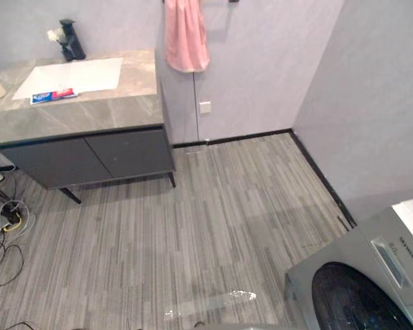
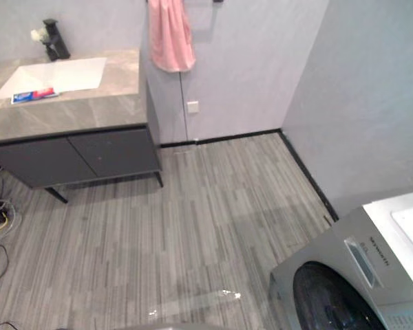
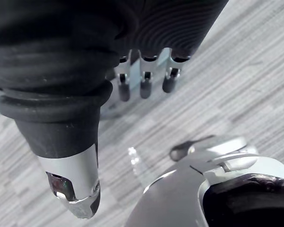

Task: Organize washtable

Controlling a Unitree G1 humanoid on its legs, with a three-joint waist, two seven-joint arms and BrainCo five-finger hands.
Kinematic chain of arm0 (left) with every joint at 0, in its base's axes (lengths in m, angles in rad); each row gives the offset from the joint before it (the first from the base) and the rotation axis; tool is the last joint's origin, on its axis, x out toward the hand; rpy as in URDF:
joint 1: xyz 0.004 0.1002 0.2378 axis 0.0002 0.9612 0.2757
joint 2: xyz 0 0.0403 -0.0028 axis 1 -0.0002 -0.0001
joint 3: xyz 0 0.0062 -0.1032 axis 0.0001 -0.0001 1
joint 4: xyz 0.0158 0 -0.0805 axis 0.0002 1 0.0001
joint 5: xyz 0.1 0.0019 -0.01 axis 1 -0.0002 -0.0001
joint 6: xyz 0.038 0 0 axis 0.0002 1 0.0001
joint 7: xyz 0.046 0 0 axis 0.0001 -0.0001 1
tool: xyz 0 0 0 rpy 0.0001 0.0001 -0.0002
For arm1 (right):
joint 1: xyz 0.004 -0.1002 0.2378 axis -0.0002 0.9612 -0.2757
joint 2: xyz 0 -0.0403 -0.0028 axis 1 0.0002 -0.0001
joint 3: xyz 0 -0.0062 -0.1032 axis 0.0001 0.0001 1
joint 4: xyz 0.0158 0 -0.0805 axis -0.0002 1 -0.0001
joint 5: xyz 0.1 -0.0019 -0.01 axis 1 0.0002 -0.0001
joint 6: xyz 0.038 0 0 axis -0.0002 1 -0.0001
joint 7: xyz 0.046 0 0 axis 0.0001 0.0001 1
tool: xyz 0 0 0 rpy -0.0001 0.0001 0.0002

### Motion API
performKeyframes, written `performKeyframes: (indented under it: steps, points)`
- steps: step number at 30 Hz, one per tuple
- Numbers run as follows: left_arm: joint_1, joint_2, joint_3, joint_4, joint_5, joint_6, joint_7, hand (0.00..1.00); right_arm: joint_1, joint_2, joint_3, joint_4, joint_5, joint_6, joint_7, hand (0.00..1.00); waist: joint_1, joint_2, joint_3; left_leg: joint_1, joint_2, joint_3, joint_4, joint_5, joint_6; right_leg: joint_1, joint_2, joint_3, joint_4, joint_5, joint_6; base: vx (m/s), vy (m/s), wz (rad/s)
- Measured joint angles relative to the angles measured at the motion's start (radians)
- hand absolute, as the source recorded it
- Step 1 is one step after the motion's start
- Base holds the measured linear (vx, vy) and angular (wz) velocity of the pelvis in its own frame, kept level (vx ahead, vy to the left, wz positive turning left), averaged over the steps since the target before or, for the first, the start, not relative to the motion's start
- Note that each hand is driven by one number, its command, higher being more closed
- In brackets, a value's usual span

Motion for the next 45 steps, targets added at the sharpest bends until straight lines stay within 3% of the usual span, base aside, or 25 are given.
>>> performKeyframes:
  steps: [4,13,39,45]
  points:
    - [-0.007,-0.001,0.008,-0.001,0.0,-0.001,0.0,0.0,-0.013,0.002,-0.007,0.001,0.0,0.001,0.0,0.0,0.0,-0.001,0.022,0.01,0.001,0.0,-0.001,0.0,-0.001,0.019,0.0,-0.018,-0.017,0.009,0.024,0.01,-0.001,0.05]
    - [-0.015,-0.001,0.008,0.0,0.013,-0.001,0.001,0.0,-0.032,0.008,-0.027,0.0,-0.001,0.0,0.001,0.0,0.0,0.001,0.036,0.01,0.001,0.007,-0.002,0.001,-0.002,0.017,-0.001,-0.018,-0.02,0.007,0.03,-0.05,0.0,-0.03]
    - [-0.028,0.007,0.014,0.029,-0.001,0.0,-0.016,0.0,-0.054,0.002,0.006,0.021,-0.022,0.005,0.009,0.0,0.0,-0.015,0.045,-0.021,0.004,0.05,-0.011,0.007,-0.009,-0.012,0.005,0.001,-0.052,0.025,0.002,-0.02,-0.004,-0.02]
    - [-0.031,0.009,0.022,0.028,-0.001,0.0,-0.017,0.0,-0.061,0.001,0.015,0.02,-0.028,0.006,0.013,0.0,0.0,-0.02,0.054,-0.03,0.006,0.084,-0.011,0.006,-0.009,-0.033,0.007,0.038,-0.053,0.038,0.013,-0.02,0.005,-0.19]
